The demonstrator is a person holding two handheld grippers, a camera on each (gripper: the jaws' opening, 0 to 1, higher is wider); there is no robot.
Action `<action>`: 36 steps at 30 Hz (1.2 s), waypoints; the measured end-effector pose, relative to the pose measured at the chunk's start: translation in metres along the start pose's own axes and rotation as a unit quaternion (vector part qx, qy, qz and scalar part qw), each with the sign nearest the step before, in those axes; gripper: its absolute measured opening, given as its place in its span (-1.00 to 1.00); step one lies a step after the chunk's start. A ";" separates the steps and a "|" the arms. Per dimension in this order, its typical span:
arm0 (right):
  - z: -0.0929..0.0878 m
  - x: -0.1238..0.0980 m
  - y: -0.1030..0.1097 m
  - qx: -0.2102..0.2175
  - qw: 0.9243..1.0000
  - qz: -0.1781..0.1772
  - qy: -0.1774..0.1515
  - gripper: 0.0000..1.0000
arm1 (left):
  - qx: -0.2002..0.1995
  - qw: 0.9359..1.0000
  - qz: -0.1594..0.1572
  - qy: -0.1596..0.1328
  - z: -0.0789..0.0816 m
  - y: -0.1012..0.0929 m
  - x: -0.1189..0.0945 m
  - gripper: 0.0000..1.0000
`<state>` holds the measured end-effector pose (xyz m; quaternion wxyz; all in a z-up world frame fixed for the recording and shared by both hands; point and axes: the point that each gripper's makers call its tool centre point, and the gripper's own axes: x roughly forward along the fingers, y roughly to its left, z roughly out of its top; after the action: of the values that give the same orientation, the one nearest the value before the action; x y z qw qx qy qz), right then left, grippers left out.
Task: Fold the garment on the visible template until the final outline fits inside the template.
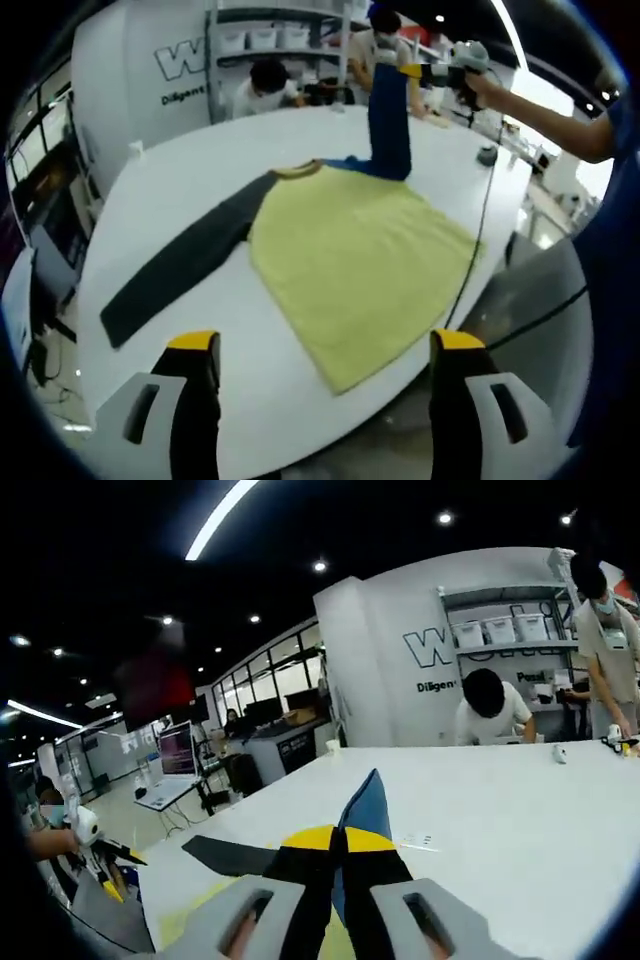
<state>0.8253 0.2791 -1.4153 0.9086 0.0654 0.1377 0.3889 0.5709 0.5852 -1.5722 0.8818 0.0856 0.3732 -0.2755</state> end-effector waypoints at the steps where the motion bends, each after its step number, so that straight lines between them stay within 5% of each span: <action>1: -0.003 0.003 0.008 -0.012 1.000 0.012 0.010 -1.00 | 0.001 1.000 0.000 -0.001 0.000 0.000 -0.001 0.63; 8: -0.026 0.018 0.068 -0.038 0.995 0.075 0.052 -1.00 | -0.001 1.000 -0.001 -0.003 -0.006 0.000 -0.005 0.62; 17: -0.086 0.012 0.144 -0.071 0.980 0.156 0.102 -1.00 | -0.010 1.000 -0.001 -0.002 -0.018 0.002 -0.007 0.62; 21: -0.103 0.011 0.152 -0.073 0.977 0.166 0.111 -1.00 | -0.011 1.000 -0.002 -0.001 -0.019 0.002 -0.007 0.62; 28: -0.163 -0.002 0.181 -0.082 0.961 0.214 0.152 -1.00 | -0.014 1.000 -0.005 -0.004 -0.022 0.003 -0.004 0.62; 36: -0.179 -0.023 0.201 -0.067 0.955 0.252 0.139 -1.00 | -0.010 1.000 -0.012 0.001 -0.026 -0.003 -0.001 0.62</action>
<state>0.6182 0.4031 -1.5363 0.7555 -0.0177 0.2156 0.6184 0.5529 0.5921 -1.5892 0.8791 0.0724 0.3777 -0.2817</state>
